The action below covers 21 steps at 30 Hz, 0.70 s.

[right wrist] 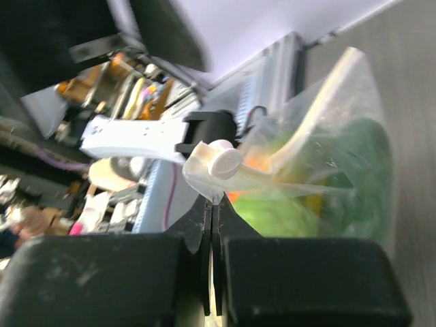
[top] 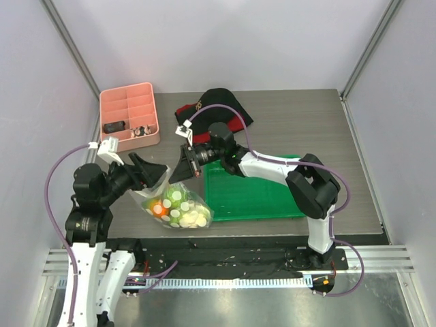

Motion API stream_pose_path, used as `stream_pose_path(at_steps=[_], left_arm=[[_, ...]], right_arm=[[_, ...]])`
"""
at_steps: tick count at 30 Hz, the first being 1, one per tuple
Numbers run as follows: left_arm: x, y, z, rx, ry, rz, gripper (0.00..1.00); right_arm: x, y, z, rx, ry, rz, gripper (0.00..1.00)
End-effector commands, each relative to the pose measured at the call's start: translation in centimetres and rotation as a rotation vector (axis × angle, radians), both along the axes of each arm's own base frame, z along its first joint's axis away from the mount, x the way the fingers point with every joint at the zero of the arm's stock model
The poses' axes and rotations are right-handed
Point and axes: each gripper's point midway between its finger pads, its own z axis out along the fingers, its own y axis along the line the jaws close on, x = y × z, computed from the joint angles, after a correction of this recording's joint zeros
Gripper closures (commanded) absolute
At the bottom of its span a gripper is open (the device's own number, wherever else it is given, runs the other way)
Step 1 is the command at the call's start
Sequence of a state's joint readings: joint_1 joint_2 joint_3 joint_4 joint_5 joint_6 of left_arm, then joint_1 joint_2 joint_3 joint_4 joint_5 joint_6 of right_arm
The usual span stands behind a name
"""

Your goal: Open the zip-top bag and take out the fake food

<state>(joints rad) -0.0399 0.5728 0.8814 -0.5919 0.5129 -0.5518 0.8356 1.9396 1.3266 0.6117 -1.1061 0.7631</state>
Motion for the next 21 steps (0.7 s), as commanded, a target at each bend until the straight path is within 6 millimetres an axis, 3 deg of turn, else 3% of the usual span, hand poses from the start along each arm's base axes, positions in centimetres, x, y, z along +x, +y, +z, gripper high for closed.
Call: stream_pose_path(at_steps=[1,4,9,13,16,19,21], left_arm=[[0.3,0.4,2.4,-0.227,0.003,0.137,0.20],[-0.5,-0.6,2.8,-0.238,-0.038,0.062,0.26],[-0.5,-1.1,1.6,-0.141,-0.073,-0.018,0.32],[1.1,-2.0,0.7,-0.163,-0.029,-0.070,0.18],[1.6,-2.4,1.2,-0.175,-0.066,-0.099,0.16],[2.8,-2.2,0.5,-0.191,-0.017,-0.066,0.14],[3.9,-2.3,-1.0,-0.247,0.113,-0.029,0.16]], right_arm=[[1.5,-0.2,2.3,-0.027,-0.194,-0.128,0.99],[1.2,-0.5,2.7,-0.020,-0.216,-0.111,0.99],[0.5,-0.6,2.8,-0.021,-0.235,-0.050,0.99],[-0.1,-0.8,3.7,0.001,-0.246,-0.023,0.99],[-0.5,-0.7,3.7,-0.006,-0.252,-0.013,0.98],[-0.8,-0.5,3.7,-0.004,-0.263,-0.013,0.98],[-0.6,-0.4,3.5,-0.009,-0.288,-0.030,0.99]])
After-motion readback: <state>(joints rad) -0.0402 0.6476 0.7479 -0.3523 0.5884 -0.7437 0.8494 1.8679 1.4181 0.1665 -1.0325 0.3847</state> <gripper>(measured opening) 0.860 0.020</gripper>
